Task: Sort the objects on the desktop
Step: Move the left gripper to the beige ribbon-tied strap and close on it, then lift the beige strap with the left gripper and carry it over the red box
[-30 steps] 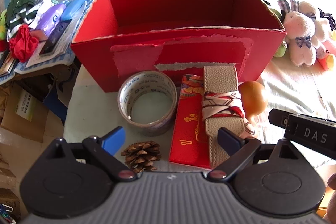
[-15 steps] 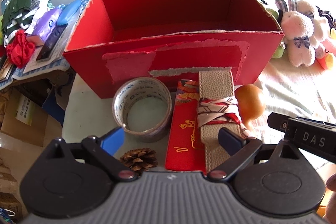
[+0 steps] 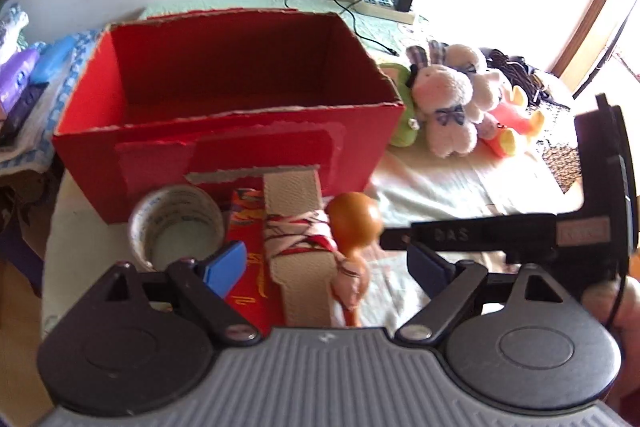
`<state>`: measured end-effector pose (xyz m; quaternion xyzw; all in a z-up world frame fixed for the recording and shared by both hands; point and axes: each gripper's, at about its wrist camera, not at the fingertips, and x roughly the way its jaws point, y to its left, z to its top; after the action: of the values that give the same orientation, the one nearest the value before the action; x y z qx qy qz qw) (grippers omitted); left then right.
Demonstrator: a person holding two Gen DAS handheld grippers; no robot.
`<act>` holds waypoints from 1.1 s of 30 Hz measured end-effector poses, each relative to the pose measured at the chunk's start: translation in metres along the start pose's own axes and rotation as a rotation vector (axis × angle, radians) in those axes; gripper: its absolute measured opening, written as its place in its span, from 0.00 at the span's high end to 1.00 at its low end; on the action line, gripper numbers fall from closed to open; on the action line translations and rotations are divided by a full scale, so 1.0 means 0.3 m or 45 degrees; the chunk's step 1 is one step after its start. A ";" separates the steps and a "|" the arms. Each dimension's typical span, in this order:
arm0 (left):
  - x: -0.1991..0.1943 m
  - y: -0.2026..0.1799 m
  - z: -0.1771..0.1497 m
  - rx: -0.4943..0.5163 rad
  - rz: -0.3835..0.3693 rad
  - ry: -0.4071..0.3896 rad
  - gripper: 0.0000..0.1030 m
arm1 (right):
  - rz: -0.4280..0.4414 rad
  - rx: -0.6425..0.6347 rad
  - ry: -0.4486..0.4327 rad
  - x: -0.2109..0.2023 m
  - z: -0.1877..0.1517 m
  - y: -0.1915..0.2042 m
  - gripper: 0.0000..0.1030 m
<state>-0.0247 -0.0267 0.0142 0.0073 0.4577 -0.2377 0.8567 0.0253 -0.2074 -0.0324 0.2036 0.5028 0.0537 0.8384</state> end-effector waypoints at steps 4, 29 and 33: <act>0.016 -0.020 0.015 -0.064 0.029 0.033 0.14 | 0.130 0.006 0.060 0.018 0.040 -0.022 0.50; 0.173 0.023 -0.019 -0.357 0.220 0.196 0.58 | 0.474 -0.279 0.365 0.141 0.118 0.137 0.58; 0.173 0.002 -0.014 -0.354 0.229 0.208 0.58 | 0.485 -0.281 0.379 0.139 0.118 0.123 0.60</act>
<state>-0.0035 -0.0461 -0.0293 -0.0510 0.5519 -0.0932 0.8271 0.0806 -0.1718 -0.0373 0.1918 0.5644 0.2943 0.7471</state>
